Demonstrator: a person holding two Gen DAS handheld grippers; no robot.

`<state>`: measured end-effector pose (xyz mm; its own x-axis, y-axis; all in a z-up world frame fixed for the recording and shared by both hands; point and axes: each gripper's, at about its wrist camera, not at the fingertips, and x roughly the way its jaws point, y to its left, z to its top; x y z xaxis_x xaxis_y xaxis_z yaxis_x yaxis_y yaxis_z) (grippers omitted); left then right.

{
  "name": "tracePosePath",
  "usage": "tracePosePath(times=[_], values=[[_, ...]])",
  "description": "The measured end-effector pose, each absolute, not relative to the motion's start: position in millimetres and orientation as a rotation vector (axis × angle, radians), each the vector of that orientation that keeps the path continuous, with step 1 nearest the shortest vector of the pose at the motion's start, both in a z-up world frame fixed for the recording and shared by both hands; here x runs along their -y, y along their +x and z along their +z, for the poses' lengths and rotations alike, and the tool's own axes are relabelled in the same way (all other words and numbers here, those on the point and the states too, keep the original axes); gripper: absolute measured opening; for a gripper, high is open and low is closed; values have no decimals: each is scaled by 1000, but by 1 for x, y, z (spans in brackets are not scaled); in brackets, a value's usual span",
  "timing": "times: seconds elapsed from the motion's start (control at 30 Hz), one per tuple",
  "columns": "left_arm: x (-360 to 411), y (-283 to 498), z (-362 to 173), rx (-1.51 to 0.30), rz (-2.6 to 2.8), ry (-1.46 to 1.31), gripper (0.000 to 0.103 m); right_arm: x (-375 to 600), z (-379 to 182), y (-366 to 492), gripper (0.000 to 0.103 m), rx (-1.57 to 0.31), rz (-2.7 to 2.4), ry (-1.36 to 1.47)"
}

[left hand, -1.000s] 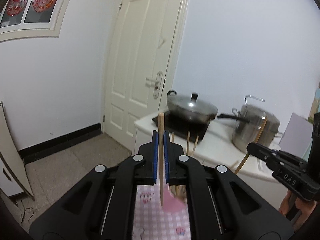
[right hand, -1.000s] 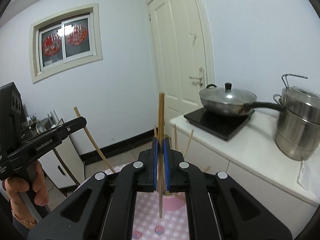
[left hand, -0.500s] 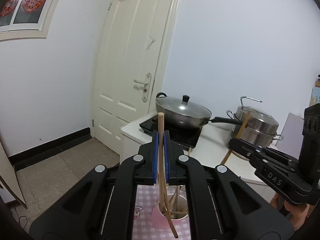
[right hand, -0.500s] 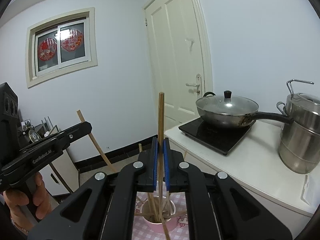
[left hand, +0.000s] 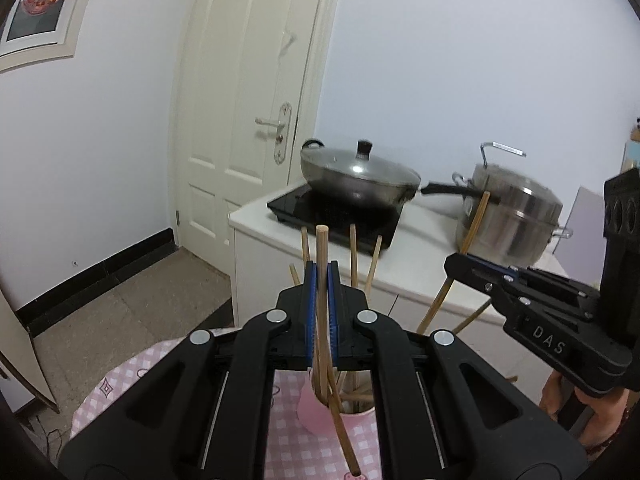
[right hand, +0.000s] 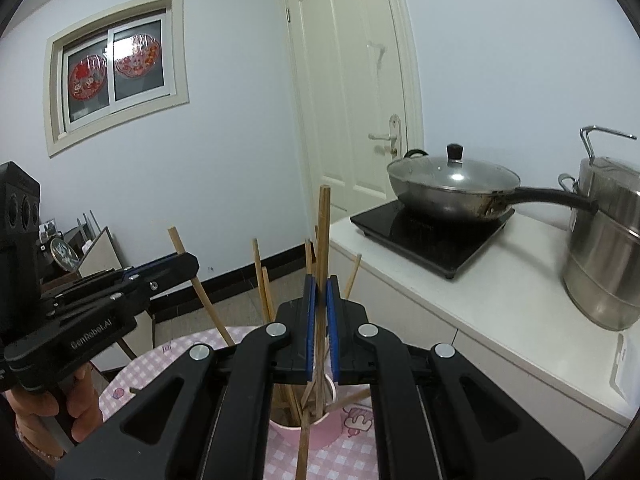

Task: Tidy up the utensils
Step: 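Lower both chopsticks into the pink cup and open both grippers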

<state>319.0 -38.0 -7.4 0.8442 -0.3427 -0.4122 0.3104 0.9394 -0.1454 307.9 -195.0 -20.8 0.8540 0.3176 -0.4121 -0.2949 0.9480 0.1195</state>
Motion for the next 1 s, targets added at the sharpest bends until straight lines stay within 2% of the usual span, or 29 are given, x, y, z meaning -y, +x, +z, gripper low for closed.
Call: tracePosePath(times=[0.4, 0.73, 0.77, 0.83, 0.87, 1.0], values=[[41, 326, -29, -543, -361, -41, 6, 193, -41, 307, 5, -509, 302, 40], [45, 315, -20, -545, -374, -19, 7, 196, -43, 300, 7, -513, 282, 44], [45, 312, -18, -541, -373, -17, 7, 197, -41, 298, 9, -511, 282, 47], [44, 308, -14, -536, -375, -13, 7, 199, -36, 293, 21, -498, 279, 53], [44, 305, -11, -531, -372, -11, 7, 200, -35, 290, 24, -492, 277, 53], [39, 291, -2, -514, -357, -2, 7, 202, -26, 276, 25, -470, 277, 59]])
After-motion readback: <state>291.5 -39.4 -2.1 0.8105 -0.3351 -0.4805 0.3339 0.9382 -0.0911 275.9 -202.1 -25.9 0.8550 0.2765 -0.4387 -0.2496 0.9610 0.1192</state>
